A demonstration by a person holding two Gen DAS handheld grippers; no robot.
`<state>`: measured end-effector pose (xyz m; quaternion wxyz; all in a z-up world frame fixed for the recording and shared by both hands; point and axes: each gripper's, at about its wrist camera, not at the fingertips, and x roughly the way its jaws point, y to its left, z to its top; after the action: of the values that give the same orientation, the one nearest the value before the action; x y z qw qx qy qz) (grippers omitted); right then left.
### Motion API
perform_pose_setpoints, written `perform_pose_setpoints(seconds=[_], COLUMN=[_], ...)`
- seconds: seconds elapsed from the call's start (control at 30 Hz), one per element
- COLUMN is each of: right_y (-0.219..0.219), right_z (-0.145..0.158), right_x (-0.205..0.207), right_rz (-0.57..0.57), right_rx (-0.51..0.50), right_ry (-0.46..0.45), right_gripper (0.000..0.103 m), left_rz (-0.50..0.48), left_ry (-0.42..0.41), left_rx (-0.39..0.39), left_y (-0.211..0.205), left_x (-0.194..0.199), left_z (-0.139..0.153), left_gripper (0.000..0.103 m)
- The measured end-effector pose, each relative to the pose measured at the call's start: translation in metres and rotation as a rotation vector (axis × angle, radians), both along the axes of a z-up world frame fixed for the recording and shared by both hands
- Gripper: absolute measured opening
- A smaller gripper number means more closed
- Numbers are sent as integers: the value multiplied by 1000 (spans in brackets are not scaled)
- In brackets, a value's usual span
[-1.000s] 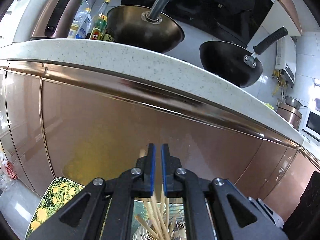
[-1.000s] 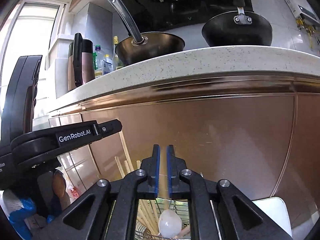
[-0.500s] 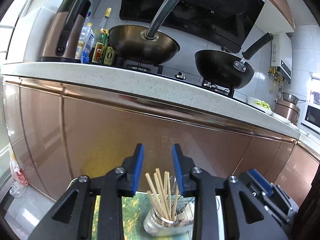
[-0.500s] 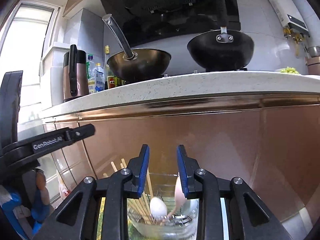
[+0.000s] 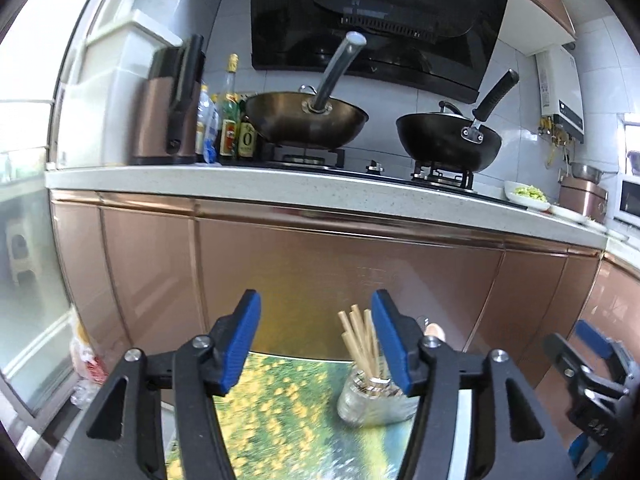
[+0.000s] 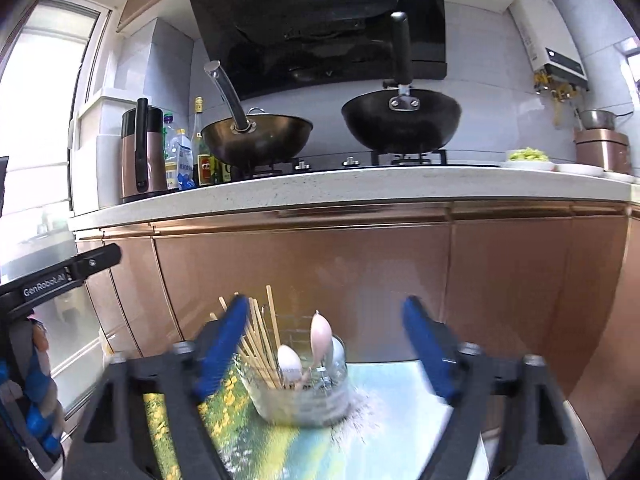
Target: Organize utensils
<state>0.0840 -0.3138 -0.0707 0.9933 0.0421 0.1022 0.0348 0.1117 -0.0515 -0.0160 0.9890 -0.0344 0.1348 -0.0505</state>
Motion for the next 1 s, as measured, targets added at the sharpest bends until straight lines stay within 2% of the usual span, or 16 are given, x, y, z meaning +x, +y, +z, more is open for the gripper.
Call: perform_pose_setpoints(seconds=[0.03, 0.27, 0.6, 1.0], right_y=[-1, -6, -15, -26], right_z=[0, 1, 9, 10], right_x=[-6, -47, -96, -122], right_rz=[-7, -47, -126, -186], right_rx=[-3, -47, -80, -141], right_ry=[-1, 1, -44, -67], right_gripper=[103, 103, 103, 103], left_rz=[10, 59, 133, 181], left_ry=[-4, -17, -54, -75], left_rx=[16, 89, 134, 150], left_y=[3, 28, 51, 58], left_x=[-8, -50, -94, -111], left_z=[1, 4, 9, 6], left_gripper=[58, 66, 73, 74])
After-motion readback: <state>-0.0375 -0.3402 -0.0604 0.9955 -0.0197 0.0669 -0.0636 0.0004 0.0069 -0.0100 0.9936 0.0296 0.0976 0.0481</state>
